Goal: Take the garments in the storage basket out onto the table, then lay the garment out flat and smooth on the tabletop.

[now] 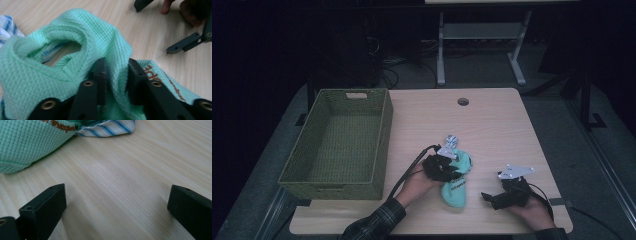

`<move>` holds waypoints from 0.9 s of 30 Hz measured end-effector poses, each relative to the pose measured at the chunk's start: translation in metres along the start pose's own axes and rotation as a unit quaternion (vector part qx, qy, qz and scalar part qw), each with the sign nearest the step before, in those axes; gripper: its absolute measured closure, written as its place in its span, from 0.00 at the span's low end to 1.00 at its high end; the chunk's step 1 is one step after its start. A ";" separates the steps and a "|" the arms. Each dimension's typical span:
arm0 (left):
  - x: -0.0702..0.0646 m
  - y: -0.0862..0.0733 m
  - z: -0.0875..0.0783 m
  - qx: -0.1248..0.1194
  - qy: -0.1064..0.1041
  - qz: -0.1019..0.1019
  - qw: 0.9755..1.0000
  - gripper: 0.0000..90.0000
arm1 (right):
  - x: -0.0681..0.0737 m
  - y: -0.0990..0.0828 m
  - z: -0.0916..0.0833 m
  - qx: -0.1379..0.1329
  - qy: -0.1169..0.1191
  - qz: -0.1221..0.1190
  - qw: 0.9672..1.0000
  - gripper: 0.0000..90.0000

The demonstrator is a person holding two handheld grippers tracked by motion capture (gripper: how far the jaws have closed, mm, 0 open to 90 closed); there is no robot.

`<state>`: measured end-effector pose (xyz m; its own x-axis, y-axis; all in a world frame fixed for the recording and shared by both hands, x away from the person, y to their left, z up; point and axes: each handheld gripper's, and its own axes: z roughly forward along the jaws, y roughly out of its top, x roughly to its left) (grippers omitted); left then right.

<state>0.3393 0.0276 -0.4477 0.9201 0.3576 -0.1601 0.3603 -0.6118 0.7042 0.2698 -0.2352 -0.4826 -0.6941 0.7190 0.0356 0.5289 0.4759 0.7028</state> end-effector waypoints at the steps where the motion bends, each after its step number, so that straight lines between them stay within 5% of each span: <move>1: 0.000 0.001 -0.003 -0.010 0.000 -0.003 1.000 0.70 | 0.000 0.000 0.000 0.000 0.000 0.000 1.000 0.02; 8: 0.003 0.007 -0.033 -0.047 0.002 -0.007 0.999 0.57 | 0.000 0.000 0.000 0.000 0.000 0.000 1.000 0.02; 16: 0.020 0.000 -0.064 -0.065 0.061 -0.022 0.996 0.57 | 0.000 0.000 0.000 0.001 -0.001 0.001 1.000 0.02; 27: 0.037 -0.015 -0.055 -0.043 0.076 -0.049 0.995 0.52 | 0.000 0.000 0.000 0.000 -0.002 0.000 1.000 0.02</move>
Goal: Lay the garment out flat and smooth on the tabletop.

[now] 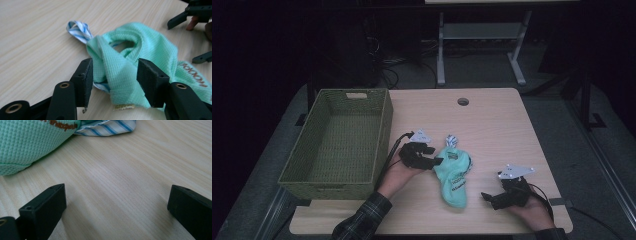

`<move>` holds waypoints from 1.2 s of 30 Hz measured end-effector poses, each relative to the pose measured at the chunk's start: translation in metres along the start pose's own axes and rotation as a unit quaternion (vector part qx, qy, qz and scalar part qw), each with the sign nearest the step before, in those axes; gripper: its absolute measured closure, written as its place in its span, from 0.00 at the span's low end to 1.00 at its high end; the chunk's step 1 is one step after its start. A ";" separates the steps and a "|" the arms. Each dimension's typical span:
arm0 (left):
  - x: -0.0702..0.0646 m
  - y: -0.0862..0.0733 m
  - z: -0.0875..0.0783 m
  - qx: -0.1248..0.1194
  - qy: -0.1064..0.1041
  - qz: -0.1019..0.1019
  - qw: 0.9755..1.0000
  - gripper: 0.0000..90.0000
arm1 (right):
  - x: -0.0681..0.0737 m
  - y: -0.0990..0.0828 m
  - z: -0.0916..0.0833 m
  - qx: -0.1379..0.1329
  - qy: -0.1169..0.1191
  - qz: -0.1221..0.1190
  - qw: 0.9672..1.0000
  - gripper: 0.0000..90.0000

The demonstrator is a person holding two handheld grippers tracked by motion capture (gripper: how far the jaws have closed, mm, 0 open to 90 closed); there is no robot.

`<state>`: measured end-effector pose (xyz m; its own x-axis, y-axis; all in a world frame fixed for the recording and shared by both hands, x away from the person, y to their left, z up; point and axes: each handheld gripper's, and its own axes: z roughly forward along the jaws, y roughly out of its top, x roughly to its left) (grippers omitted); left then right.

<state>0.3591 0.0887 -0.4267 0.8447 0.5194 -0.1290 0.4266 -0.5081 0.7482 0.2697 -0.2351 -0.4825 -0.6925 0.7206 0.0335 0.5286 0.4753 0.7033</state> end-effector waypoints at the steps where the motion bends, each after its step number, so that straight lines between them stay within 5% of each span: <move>1: 0.001 -0.001 0.001 0.002 0.000 0.002 1.000 0.52 | 0.000 0.000 0.000 0.002 0.001 0.003 1.000 0.02; 10: 0.004 -0.009 0.013 0.023 -0.029 -0.014 0.999 0.58 | 0.000 0.000 0.000 0.001 0.000 0.001 1.000 0.02; 18: 0.004 -0.006 0.010 0.014 -0.035 -0.010 0.999 0.95 | 0.000 0.000 0.000 0.000 0.000 0.001 1.000 0.02; 36: -0.004 0.026 -0.042 -0.052 0.000 0.006 0.999 0.97 | 0.000 0.000 0.000 0.000 0.000 0.001 1.000 0.02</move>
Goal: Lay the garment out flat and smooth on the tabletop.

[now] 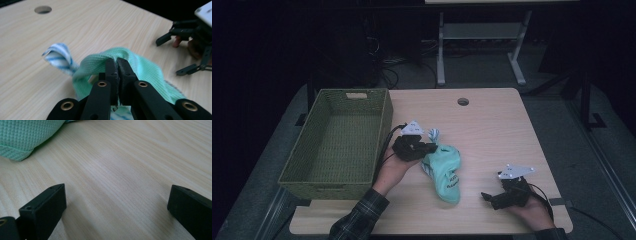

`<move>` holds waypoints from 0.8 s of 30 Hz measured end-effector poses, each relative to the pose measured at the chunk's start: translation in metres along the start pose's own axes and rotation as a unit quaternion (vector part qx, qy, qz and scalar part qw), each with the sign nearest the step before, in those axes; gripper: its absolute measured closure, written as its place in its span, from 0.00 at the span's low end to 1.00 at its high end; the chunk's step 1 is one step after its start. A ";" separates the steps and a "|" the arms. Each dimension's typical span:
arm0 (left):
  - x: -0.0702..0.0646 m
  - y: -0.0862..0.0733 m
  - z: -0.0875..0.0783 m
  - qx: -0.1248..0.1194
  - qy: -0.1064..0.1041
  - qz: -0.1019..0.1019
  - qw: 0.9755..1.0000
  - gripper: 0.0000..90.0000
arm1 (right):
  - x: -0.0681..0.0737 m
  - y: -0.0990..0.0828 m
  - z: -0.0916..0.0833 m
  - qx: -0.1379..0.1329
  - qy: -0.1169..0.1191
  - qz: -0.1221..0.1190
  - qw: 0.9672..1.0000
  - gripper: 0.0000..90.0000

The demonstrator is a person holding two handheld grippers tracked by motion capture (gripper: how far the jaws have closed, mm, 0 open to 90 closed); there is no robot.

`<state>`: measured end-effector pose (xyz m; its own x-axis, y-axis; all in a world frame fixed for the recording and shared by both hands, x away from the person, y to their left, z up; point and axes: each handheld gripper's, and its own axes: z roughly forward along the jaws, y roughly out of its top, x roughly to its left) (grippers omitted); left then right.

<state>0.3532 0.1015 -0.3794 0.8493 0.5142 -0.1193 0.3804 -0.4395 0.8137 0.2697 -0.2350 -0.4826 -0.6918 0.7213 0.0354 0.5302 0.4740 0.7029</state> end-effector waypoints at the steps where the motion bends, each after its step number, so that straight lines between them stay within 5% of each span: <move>1: -0.001 0.002 -0.003 -0.003 0.002 -0.001 1.000 0.97 | 0.000 0.000 0.000 0.000 0.000 0.000 1.000 0.02; 10: -0.003 0.019 -0.016 -0.024 0.002 -0.003 1.000 0.97 | 0.000 0.000 0.000 0.000 -0.001 0.001 1.000 0.02; 24: -0.022 0.018 0.045 0.029 -0.029 0.011 0.999 0.95 | 0.000 0.000 0.000 0.000 -0.001 0.001 1.000 0.02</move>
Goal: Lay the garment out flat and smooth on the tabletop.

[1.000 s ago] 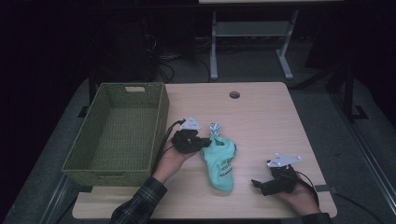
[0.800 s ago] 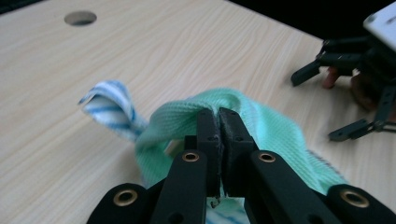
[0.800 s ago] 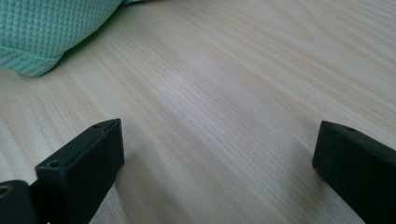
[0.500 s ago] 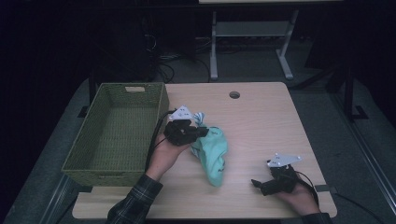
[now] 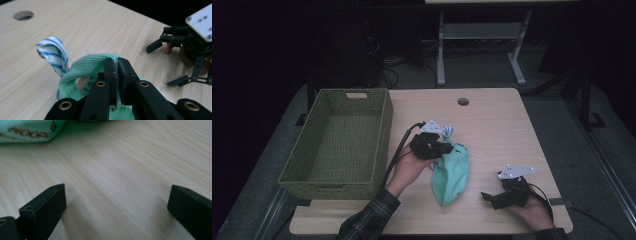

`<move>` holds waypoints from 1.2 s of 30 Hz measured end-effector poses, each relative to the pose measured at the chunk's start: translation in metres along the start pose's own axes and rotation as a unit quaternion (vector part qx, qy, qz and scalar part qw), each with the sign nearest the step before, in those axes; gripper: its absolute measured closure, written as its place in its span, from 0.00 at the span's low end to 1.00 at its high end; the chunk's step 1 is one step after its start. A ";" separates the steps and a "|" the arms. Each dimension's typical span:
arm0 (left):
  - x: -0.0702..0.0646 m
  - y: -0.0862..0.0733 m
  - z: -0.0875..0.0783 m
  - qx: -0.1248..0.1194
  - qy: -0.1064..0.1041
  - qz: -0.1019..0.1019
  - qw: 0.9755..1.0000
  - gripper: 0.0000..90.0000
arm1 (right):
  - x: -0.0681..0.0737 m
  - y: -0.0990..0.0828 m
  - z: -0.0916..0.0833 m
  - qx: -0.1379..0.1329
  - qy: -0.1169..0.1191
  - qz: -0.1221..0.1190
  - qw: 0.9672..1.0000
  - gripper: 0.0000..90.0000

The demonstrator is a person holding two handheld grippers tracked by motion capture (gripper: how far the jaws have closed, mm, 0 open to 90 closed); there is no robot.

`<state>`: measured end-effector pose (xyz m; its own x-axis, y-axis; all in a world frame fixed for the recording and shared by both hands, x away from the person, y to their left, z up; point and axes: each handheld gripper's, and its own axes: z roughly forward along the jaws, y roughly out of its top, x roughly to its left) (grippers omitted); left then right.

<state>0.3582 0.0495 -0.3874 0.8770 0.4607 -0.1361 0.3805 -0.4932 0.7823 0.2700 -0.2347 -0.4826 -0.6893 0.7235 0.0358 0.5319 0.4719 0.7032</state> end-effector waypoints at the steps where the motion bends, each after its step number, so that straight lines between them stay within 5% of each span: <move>1: -0.002 -0.001 0.005 0.004 -0.004 0.001 1.000 0.94 | 0.000 0.000 0.000 0.000 0.000 0.000 1.000 0.02; 10: -0.012 -0.012 0.034 0.026 -0.020 0.019 0.999 0.81 | 0.000 0.000 0.000 0.000 0.000 0.000 1.000 0.02; 16: -0.008 -0.009 0.012 -0.008 -0.007 0.009 1.000 0.62 | 0.000 0.000 0.000 0.000 0.000 0.000 1.000 0.02; 21: -0.007 -0.014 -0.011 -0.018 0.015 0.010 1.000 0.59 | 0.000 0.000 0.000 0.000 0.000 0.000 1.000 0.02; 23: -0.009 -0.020 -0.018 -0.020 0.026 0.013 0.999 0.60 | 0.000 0.000 0.000 0.000 0.000 0.000 1.000 0.02; 28: -0.012 -0.037 -0.027 0.005 0.029 0.017 0.999 0.83 | 0.000 0.000 0.000 0.000 0.000 0.000 1.000 0.02; 31: -0.015 -0.048 -0.021 0.036 0.030 0.023 0.999 0.95 | 0.000 0.000 0.000 0.000 0.000 0.001 1.000 0.02; 36: -0.014 -0.062 -0.004 0.083 0.030 0.032 0.996 0.99 | 0.000 0.000 0.000 0.000 0.000 0.001 1.000 0.02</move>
<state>0.3210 0.0762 -0.4318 0.8837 0.4654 -0.0495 0.3723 -0.6349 0.6769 0.2700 -0.2346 -0.4826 -0.6882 0.7245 0.0372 0.5335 0.4707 0.7027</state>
